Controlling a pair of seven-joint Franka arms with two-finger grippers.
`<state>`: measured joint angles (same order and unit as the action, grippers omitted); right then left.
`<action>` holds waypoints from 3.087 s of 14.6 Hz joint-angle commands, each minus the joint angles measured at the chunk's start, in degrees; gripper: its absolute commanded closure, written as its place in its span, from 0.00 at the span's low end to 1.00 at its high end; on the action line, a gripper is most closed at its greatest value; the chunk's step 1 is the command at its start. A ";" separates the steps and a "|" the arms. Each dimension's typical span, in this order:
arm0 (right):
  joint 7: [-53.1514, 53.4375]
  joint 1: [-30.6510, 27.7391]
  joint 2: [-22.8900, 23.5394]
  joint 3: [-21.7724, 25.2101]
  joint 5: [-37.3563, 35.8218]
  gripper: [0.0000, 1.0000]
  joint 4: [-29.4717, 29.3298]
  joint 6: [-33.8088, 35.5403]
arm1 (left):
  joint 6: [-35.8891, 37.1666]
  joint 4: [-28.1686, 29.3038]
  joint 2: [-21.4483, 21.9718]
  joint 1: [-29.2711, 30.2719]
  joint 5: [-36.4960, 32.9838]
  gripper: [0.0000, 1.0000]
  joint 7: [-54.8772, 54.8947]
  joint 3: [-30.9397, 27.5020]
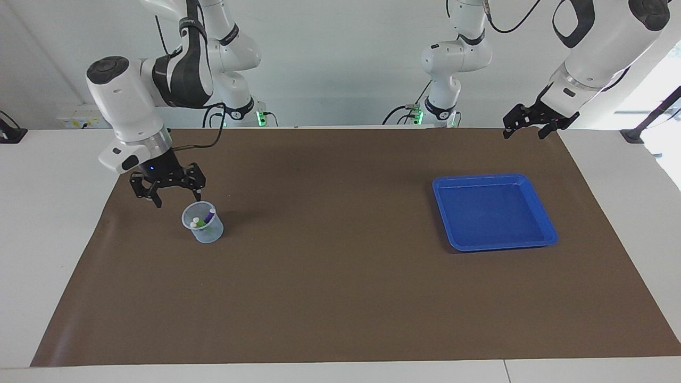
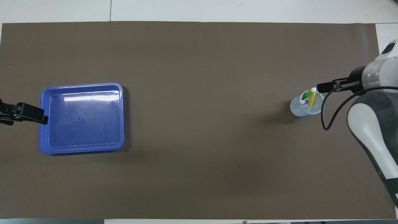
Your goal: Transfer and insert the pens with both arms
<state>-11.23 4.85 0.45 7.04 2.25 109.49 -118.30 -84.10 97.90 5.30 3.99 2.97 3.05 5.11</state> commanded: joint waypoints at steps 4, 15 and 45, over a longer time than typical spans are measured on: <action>7.78 -0.28 2.45 0.25 -2.60 0.00 -14.19 15.00 | 3.59 -5.79 -0.47 -1.52 -1.39 0.00 -0.85 0.78; 13.06 -0.10 -2.38 -1.85 -2.69 0.00 -14.92 25.93 | 2.97 -5.61 -0.47 -2.32 -1.39 0.00 -2.35 0.69; 16.06 -1.69 -1.77 -6.25 -3.40 0.00 -17.65 29.00 | 3.06 -5.61 -0.64 -2.32 -1.30 0.00 -2.35 -0.19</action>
<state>4.41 4.26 -1.54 1.85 -1.15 92.70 -90.42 -81.68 93.13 5.23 2.50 2.92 1.21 5.30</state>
